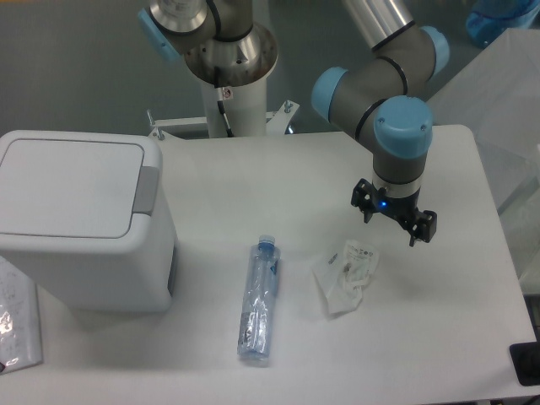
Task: Open the trash can
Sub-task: 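Move the gripper from beside the tissue over to the white bin's lid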
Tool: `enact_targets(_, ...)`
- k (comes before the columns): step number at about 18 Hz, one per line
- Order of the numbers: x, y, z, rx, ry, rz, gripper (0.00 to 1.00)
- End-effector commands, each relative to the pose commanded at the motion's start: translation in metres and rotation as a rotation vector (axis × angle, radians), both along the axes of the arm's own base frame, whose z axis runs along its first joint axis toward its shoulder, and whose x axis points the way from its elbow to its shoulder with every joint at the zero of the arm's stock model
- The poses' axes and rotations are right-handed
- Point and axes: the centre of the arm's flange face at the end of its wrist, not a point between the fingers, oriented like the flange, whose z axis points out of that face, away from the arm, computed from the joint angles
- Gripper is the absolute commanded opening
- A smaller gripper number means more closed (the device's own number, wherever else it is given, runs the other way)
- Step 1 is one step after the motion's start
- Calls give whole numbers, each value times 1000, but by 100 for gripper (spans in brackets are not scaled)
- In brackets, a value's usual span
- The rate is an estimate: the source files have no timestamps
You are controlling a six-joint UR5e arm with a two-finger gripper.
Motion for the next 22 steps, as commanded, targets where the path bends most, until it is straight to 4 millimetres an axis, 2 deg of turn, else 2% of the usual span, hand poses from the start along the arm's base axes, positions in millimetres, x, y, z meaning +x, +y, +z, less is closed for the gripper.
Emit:
enact_targets(6, 1, 3, 4, 8, 8, -4, 100)
enact_targets(11, 2, 13, 7, 107, -23, 58, 100)
enact_targets(13, 1, 23, 25, 201, -37, 150, 100)
enact_targets(15, -3, 35, 56, 311, -43, 288, 100)
enact_targets(17, -3, 50, 78, 383, -53, 396, 100)
enact_targets(20, 18, 83, 97, 434, -77, 388, 100)
enact_targets(22, 32, 89, 116, 476, -90, 422, 100)
